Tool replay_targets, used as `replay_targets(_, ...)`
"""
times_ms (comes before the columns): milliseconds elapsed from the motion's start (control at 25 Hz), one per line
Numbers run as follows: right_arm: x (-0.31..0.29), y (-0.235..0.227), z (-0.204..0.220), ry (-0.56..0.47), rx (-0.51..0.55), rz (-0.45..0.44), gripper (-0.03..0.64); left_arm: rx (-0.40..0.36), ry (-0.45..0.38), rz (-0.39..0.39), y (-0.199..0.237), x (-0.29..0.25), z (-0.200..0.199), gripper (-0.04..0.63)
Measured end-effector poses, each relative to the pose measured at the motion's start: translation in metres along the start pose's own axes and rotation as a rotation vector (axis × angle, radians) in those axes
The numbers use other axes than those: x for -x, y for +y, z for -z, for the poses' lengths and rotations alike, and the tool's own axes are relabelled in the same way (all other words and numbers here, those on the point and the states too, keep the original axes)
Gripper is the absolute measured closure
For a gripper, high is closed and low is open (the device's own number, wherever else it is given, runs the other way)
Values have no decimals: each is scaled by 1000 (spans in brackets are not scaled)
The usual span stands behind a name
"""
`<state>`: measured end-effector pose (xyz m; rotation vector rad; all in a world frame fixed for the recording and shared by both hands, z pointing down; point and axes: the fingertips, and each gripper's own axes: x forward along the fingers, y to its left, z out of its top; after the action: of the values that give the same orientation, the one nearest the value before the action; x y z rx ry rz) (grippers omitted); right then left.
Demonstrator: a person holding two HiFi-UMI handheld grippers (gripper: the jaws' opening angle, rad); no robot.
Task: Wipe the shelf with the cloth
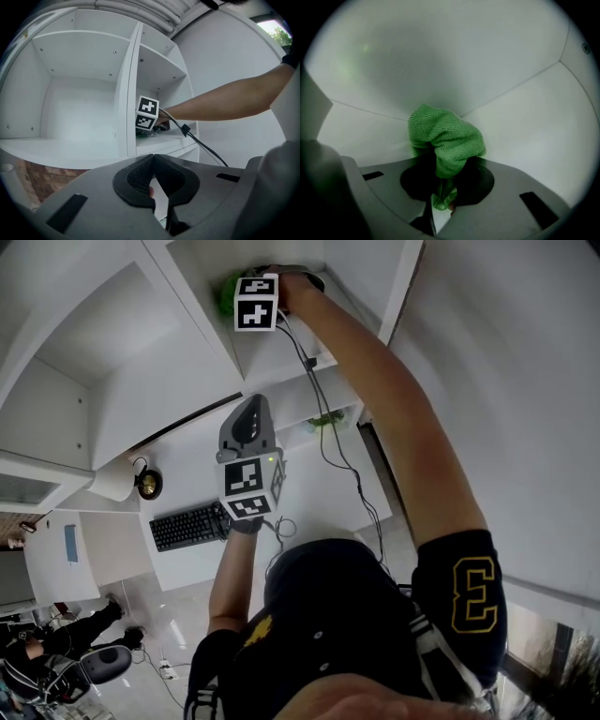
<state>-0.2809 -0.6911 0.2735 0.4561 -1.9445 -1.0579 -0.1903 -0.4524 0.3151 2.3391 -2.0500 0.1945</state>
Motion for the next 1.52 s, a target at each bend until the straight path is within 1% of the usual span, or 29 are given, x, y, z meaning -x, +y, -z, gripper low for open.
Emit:
replay_targets(120, 2, -1, 4, 15, -40, -10, 561, 3, 0, 3, 0, -2, 2, 577)
replay_targets(320, 5, -8, 17, 35, -89, 8, 561, 15, -4, -9, 5, -7, 3, 577)
replay_targets(520, 8, -10, 44, 114, -116, 29, 561, 18, -8, -14, 9, -8, 4, 577)
replay_targets(680, 10, -12, 59, 194, -104, 59, 561, 13, -13, -11, 6, -8, 2, 577)
replay_targets(840, 13, -13, 68, 229, -135, 71, 561, 5, -11, -2, 1, -6, 3, 577)
replay_targets(1120, 20, -18, 94, 304, -197, 95, 561, 10, -10, -2, 5, -2, 5, 577)
replay_targets(1360, 29, -22, 117, 397, -299, 109, 561, 22, -9, 11, 4, -1, 6, 577)
replay_targets(1520, 31, -22, 124, 447, -372, 126, 561, 19, 9, 40, -4, 0, 13, 577)
